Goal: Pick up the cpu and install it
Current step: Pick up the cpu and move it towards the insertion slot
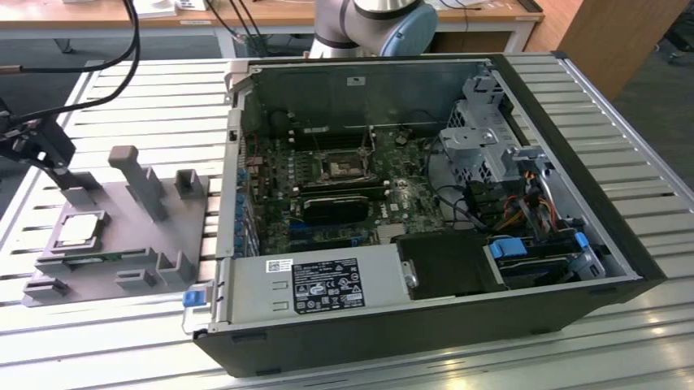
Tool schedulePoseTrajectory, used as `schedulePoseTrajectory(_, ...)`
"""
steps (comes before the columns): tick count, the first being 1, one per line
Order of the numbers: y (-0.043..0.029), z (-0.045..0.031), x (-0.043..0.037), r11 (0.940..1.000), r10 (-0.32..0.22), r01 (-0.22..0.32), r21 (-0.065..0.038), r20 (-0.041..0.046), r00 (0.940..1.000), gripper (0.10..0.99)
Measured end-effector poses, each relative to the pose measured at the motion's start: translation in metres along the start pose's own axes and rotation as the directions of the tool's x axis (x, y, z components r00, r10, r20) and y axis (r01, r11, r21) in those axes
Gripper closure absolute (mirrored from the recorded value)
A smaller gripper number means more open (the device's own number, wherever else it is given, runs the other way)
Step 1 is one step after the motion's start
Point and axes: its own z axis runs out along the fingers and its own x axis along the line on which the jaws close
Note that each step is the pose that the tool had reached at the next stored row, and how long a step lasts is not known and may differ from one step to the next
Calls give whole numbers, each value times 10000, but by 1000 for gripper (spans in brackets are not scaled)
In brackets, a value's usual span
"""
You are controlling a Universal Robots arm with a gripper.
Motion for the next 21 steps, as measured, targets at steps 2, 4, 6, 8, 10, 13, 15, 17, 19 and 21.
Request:
schedulePoseTrajectory(2,-5,36,3,9998,-186,186,-7,-9,9998,231)
schedulePoseTrajectory(4,-8,72,4,9997,-248,248,-8,-12,9997,247)
schedulePoseTrajectory(6,-10,110,4,9997,-247,247,-9,-11,9997,318)
schedulePoseTrajectory(8,-11,145,3,9997,-244,244,-8,-12,9997,318)
schedulePoseTrajectory(10,-13,181,3,9997,-242,242,-8,-12,9997,318)
schedulePoseTrajectory(13,-15,236,2,9997,-242,242,-8,-12,9997,318)
schedulePoseTrajectory(15,-17,272,2,9997,-242,242,-8,-12,9997,318)
schedulePoseTrajectory(17,-19,309,1,9997,-242,242,-8,-12,9997,318)
schedulePoseTrajectory(19,-21,344,1,9997,-242,242,-9,-12,9997,318)
schedulePoseTrajectory(21,-21,353,1,9997,-241,241,-7,-14,9997,318)
